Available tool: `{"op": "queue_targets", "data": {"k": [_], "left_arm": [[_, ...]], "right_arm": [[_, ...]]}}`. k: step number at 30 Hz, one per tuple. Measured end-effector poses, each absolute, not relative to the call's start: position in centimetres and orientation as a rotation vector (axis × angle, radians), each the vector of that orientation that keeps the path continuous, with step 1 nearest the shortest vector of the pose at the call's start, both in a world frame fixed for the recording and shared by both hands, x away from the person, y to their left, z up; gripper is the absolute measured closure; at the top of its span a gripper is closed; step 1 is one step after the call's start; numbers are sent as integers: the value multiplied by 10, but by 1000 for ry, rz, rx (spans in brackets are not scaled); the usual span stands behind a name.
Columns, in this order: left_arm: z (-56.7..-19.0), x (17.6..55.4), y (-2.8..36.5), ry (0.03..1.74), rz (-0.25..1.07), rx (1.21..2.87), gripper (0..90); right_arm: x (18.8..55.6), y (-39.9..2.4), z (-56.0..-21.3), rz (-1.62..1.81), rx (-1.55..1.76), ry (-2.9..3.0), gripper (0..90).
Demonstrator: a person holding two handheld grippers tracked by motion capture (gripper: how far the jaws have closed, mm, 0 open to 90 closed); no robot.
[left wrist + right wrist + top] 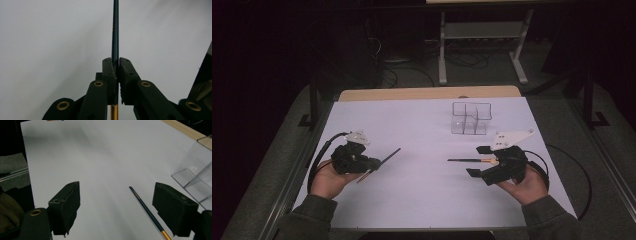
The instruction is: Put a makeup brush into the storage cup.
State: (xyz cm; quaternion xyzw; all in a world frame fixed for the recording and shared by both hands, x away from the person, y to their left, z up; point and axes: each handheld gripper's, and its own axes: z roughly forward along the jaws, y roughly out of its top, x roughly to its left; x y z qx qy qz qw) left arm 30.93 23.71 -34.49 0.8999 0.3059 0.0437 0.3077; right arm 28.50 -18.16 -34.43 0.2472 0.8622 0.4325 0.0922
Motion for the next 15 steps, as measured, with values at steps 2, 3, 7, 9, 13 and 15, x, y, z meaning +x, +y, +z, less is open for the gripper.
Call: {"op": "queue_targets", "data": {"k": [2,3,7,9,13,15], "left_arm": [[-344,308,236,811,112,2378,837],[-343,308,234,787,113,2391,837],[-342,307,230,773,105,2378,837],[-340,306,229,755,107,2387,837],[-340,305,226,749,101,2381,837],[-339,305,225,725,103,2394,837]], "right_arm": [[286,-180,-344,1282,727,2565,214],[286,-177,-342,1282,716,2576,214],[288,-171,-338,1275,693,2592,217],[289,-167,-336,1270,678,2605,217],[292,-160,-332,1266,651,2624,219],[292,-159,-332,1263,650,2630,219]]}}
